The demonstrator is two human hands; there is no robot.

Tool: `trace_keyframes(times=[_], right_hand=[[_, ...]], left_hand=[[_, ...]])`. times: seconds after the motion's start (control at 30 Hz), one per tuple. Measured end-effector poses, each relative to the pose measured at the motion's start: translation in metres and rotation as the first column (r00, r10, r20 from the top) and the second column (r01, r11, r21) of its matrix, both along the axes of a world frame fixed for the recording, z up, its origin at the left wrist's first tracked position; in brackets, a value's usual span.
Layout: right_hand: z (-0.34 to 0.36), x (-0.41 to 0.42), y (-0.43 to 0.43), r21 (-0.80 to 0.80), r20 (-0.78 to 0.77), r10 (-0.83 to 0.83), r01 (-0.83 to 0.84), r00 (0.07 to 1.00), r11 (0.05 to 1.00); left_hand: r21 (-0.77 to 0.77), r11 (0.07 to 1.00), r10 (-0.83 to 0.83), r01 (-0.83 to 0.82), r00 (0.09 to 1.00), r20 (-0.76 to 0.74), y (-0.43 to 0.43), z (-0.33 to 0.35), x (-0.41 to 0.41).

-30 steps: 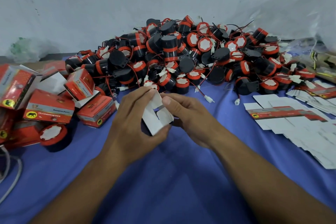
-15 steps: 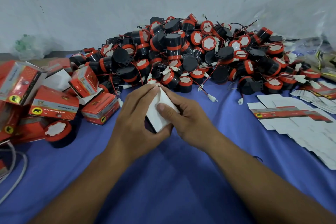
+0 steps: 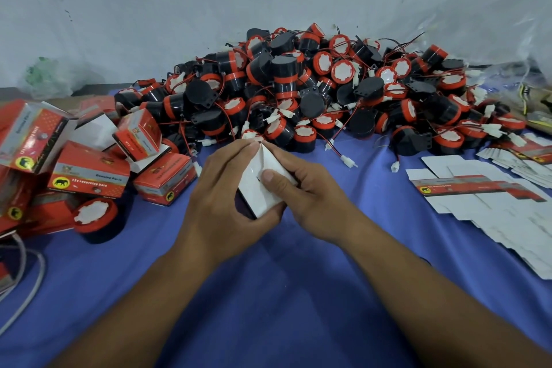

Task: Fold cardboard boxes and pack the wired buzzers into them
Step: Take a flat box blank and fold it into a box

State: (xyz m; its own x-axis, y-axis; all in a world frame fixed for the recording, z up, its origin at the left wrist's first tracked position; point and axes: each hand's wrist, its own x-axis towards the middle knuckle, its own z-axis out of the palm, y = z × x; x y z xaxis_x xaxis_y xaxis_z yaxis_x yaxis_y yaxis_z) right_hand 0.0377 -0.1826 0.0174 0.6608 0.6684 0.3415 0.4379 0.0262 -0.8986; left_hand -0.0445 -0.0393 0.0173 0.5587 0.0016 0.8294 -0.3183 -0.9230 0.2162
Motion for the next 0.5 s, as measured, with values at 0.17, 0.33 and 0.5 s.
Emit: trace_keyframes(times=[0.17, 0.33, 0.5], right_hand=[[0.0, -0.001, 0.0, -0.014, -0.009, -0.009, 0.009, 1.0, 1.0], [0.001, -0.006, 0.0, -0.037, 0.037, -0.065, 0.066, 0.997, 0.997], [0.004, -0.015, 0.004, -0.034, 0.157, -0.1, 0.107, 0.983, 0.994]], left_hand=[[-0.009, 1.0, -0.003, 0.003, 1.0, -0.011, 0.0, 0.0, 0.0], [-0.164, 0.986, -0.029, 0.014, 0.995, -0.094, -0.004, 0.002, -0.004], [-0.077, 0.997, -0.01, 0.007, 1.0, -0.03, -0.008, 0.0, -0.003]])
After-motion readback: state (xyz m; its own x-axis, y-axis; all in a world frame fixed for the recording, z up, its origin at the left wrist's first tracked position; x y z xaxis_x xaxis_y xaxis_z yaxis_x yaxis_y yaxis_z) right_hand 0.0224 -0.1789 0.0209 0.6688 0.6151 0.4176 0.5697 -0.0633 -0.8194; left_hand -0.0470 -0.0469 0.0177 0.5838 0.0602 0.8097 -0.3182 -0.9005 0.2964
